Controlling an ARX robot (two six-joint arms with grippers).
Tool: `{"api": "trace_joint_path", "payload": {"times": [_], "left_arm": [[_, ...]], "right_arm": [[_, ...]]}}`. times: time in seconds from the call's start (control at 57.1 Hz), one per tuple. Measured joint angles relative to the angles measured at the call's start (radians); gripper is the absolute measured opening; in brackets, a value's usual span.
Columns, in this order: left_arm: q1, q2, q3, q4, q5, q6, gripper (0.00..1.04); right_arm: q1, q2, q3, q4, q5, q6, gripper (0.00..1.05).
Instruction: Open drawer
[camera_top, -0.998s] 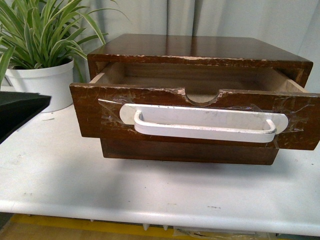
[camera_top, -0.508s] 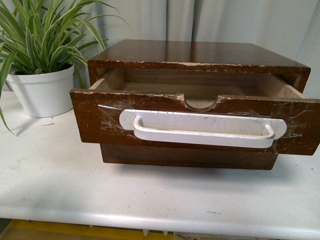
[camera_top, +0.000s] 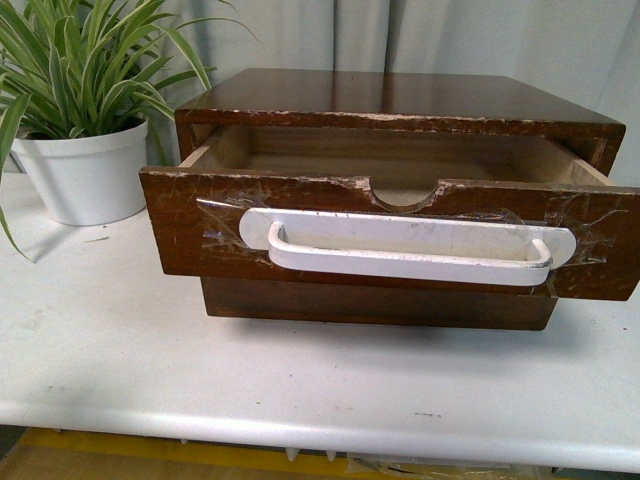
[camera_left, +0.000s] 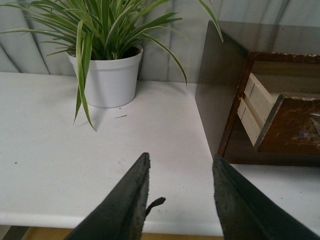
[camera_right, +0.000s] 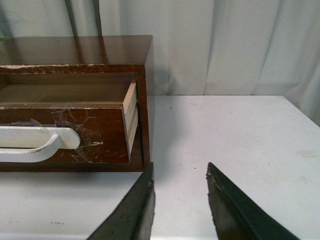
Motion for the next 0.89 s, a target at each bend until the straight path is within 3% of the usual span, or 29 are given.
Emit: {"api": "trace_joint_path", "payload": {"times": [0.088,0.175,0.263,0.596,0.683,0.893], "left_arm": [[0.000,-0.047,-0.014,-0.033,0.000,0.000,0.18],[0.000,-0.088,-0.023,-0.063,0.000,0.000,0.04],[-0.001,-0.109,-0.056,-0.041,-0.002,-0.002,0.04],[-0.001,-0.263,-0.058,-0.187,-0.002,-0.002,0.04],[-0.001,-0.301,-0.058,-0.223,-0.002,-0.002,0.04],[-0.001,-0.374,-0.058,-0.297,-0.002,-0.002,0.04]], "right_arm": [[-0.076,-0.035,-0.012,-0.022,-0.104,-0.001,0.14],[-0.121,-0.061,-0.022,-0.035,-0.120,-0.002,0.01],[-0.132,-0.084,-0.030,-0.050,-0.122,-0.004,0.01],[-0.132,-0.173,-0.072,-0.089,-0.125,-0.004,0.01],[-0.132,-0.290,-0.071,-0.241,-0.127,-0.005,0.01],[-0.132,-0.338,-0.071,-0.260,-0.128,-0.005,0.01]]}}
